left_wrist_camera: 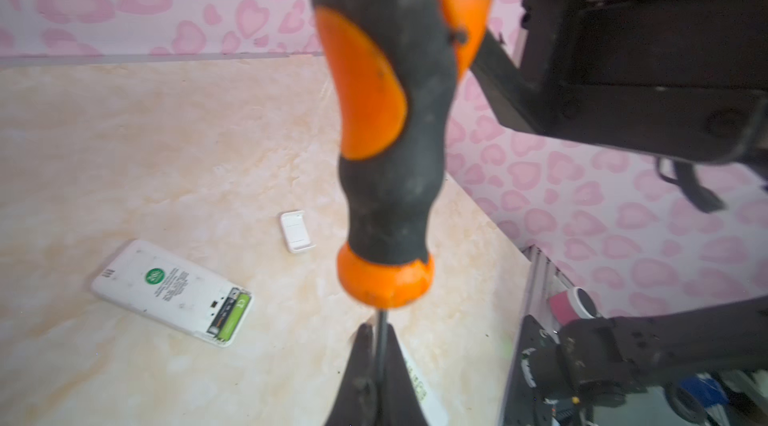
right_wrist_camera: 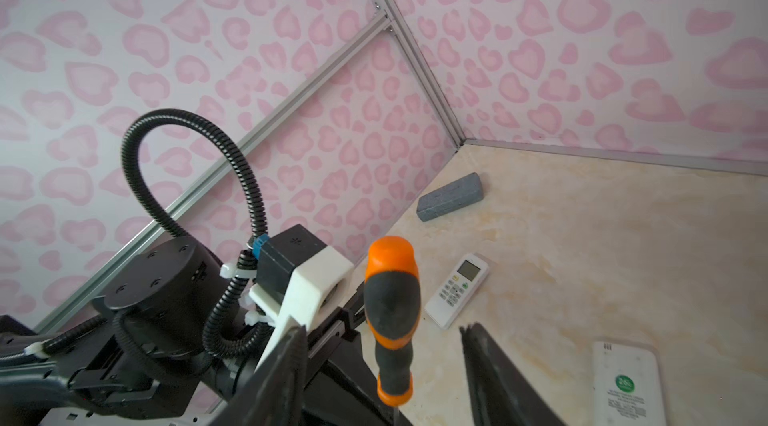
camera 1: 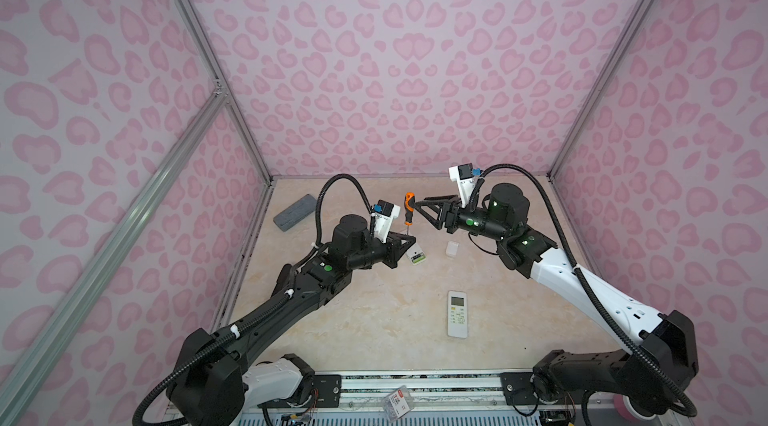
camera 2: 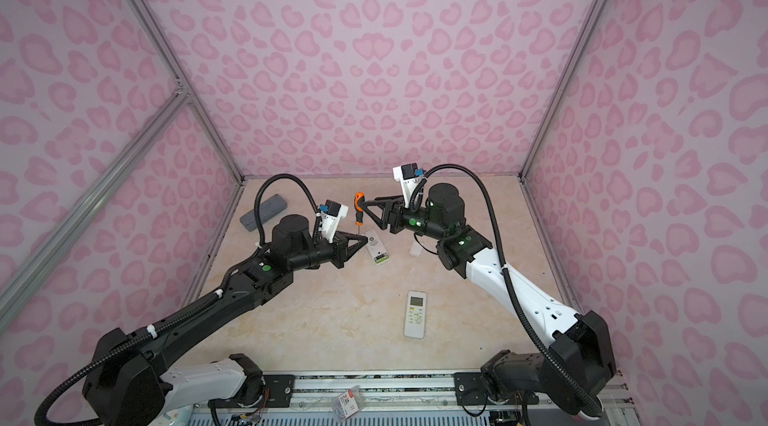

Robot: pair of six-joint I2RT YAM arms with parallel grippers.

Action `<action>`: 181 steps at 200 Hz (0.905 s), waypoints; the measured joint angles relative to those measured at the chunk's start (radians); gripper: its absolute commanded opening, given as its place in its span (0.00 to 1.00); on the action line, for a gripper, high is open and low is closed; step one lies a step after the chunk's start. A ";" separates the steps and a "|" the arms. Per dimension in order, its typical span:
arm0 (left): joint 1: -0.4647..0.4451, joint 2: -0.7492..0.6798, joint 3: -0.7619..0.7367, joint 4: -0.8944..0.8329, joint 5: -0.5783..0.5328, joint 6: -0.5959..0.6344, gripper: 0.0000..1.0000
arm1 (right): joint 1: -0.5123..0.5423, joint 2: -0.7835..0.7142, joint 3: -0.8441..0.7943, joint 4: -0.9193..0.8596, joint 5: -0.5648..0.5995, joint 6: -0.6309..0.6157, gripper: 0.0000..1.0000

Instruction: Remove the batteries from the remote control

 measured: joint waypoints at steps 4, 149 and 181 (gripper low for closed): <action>-0.005 0.005 0.007 -0.013 -0.020 0.009 0.04 | 0.004 0.000 0.002 -0.019 0.018 0.000 0.61; -0.155 0.094 0.115 -0.202 -0.445 0.228 0.04 | 0.073 0.122 0.123 -0.247 0.247 0.051 0.58; -0.162 0.094 0.115 -0.204 -0.476 0.247 0.04 | 0.074 0.162 0.148 -0.245 0.228 0.070 0.36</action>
